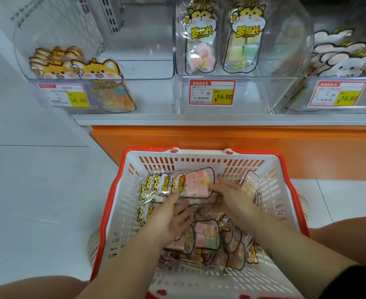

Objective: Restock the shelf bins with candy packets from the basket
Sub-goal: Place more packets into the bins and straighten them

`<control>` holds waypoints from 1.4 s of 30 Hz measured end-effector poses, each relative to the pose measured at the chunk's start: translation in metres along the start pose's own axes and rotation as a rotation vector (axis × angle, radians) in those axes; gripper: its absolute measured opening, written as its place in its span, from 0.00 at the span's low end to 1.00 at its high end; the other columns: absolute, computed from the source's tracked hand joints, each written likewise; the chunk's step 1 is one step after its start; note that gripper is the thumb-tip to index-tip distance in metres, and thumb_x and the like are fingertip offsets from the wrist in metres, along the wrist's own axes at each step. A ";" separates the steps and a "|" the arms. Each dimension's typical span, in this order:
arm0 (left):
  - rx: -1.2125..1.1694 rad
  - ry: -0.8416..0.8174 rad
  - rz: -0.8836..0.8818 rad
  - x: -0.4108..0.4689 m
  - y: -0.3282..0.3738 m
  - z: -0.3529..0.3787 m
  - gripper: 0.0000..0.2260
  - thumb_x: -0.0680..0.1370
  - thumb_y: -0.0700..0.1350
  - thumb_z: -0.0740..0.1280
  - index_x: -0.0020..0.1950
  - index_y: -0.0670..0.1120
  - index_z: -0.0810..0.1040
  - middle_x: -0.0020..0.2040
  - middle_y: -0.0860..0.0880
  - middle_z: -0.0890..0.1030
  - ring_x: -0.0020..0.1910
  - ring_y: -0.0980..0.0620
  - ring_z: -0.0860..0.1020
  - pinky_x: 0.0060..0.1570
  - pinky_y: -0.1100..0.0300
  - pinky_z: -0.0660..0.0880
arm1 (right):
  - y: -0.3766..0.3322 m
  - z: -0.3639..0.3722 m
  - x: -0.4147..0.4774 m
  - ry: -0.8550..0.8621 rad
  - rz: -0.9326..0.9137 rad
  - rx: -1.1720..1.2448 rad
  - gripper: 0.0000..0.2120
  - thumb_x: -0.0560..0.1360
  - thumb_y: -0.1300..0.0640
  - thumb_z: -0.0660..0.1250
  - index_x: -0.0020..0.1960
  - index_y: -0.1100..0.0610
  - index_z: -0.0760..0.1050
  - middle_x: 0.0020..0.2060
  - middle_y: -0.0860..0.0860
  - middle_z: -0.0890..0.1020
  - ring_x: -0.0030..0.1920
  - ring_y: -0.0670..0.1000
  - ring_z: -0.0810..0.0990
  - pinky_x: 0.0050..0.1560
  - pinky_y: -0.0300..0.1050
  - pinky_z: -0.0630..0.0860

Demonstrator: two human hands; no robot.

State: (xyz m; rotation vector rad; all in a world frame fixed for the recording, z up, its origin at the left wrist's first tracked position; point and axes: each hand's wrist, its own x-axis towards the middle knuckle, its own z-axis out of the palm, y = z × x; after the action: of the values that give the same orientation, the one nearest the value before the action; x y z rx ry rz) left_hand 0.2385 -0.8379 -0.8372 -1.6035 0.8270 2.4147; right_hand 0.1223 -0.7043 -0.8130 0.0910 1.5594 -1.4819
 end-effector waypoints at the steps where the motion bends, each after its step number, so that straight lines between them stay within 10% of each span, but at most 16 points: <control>1: -0.083 -0.003 0.045 0.004 -0.002 -0.001 0.13 0.81 0.49 0.67 0.61 0.41 0.76 0.56 0.43 0.83 0.55 0.45 0.82 0.59 0.48 0.77 | 0.004 0.003 -0.001 -0.032 0.004 -0.024 0.04 0.81 0.61 0.64 0.51 0.63 0.75 0.37 0.60 0.80 0.38 0.56 0.82 0.49 0.58 0.79; 8: -0.087 0.311 0.328 0.014 0.015 -0.024 0.17 0.78 0.42 0.71 0.64 0.37 0.75 0.50 0.37 0.83 0.45 0.44 0.82 0.43 0.50 0.82 | 0.028 -0.015 0.022 -0.060 -0.229 -0.910 0.10 0.83 0.53 0.61 0.55 0.55 0.79 0.55 0.56 0.81 0.54 0.59 0.81 0.57 0.55 0.78; 12: 0.111 0.456 0.422 -0.001 0.019 -0.031 0.07 0.80 0.43 0.70 0.47 0.40 0.76 0.40 0.42 0.80 0.33 0.48 0.80 0.28 0.61 0.77 | 0.047 -0.032 0.036 -0.202 -0.414 -1.788 0.16 0.81 0.56 0.62 0.67 0.46 0.77 0.79 0.51 0.55 0.77 0.59 0.56 0.72 0.62 0.64; 19: 0.169 0.476 0.440 -0.002 0.021 -0.033 0.07 0.80 0.44 0.69 0.51 0.40 0.77 0.38 0.44 0.79 0.36 0.49 0.79 0.35 0.58 0.77 | 0.053 -0.031 0.042 -0.246 -0.482 -2.084 0.26 0.81 0.55 0.60 0.78 0.55 0.60 0.80 0.52 0.53 0.79 0.56 0.52 0.76 0.65 0.47; 24: 0.247 0.526 0.492 0.000 0.021 -0.028 0.09 0.81 0.49 0.66 0.43 0.48 0.73 0.42 0.43 0.81 0.42 0.44 0.79 0.49 0.51 0.76 | 0.041 -0.046 0.040 -0.213 -0.699 -1.999 0.18 0.73 0.61 0.68 0.61 0.50 0.80 0.61 0.46 0.79 0.68 0.53 0.72 0.76 0.55 0.56; 28: 0.295 0.514 0.499 -0.010 0.019 -0.020 0.12 0.83 0.48 0.63 0.39 0.49 0.70 0.38 0.48 0.77 0.38 0.47 0.75 0.37 0.58 0.69 | 0.034 -0.066 0.028 -0.114 -0.822 -1.813 0.16 0.56 0.68 0.72 0.39 0.50 0.82 0.37 0.45 0.81 0.42 0.50 0.79 0.48 0.45 0.79; 31: 0.336 0.463 0.489 -0.023 0.018 -0.012 0.12 0.83 0.48 0.62 0.40 0.49 0.69 0.38 0.47 0.76 0.35 0.50 0.73 0.33 0.60 0.67 | 0.028 -0.069 0.014 0.007 -0.881 -1.608 0.13 0.61 0.68 0.73 0.40 0.52 0.80 0.36 0.46 0.80 0.37 0.50 0.80 0.35 0.46 0.79; 38: 0.154 0.263 0.386 -0.046 0.019 -0.005 0.09 0.83 0.47 0.64 0.58 0.44 0.78 0.51 0.40 0.84 0.46 0.41 0.82 0.52 0.41 0.80 | -0.021 -0.045 -0.030 0.348 -0.918 -1.040 0.09 0.73 0.69 0.68 0.48 0.57 0.80 0.42 0.46 0.79 0.40 0.40 0.74 0.41 0.36 0.73; 42: 0.075 0.126 0.292 -0.081 0.019 0.018 0.10 0.84 0.45 0.61 0.58 0.40 0.77 0.41 0.42 0.83 0.40 0.44 0.79 0.47 0.48 0.77 | -0.048 -0.013 -0.072 0.391 -1.005 -0.769 0.09 0.74 0.68 0.69 0.46 0.55 0.80 0.41 0.45 0.79 0.41 0.42 0.77 0.41 0.37 0.73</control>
State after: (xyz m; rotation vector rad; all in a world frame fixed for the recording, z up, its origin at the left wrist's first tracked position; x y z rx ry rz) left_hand 0.2511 -0.8297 -0.7533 -1.7274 1.2379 2.4504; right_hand 0.1245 -0.6691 -0.7334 -1.0352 2.6027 -1.4708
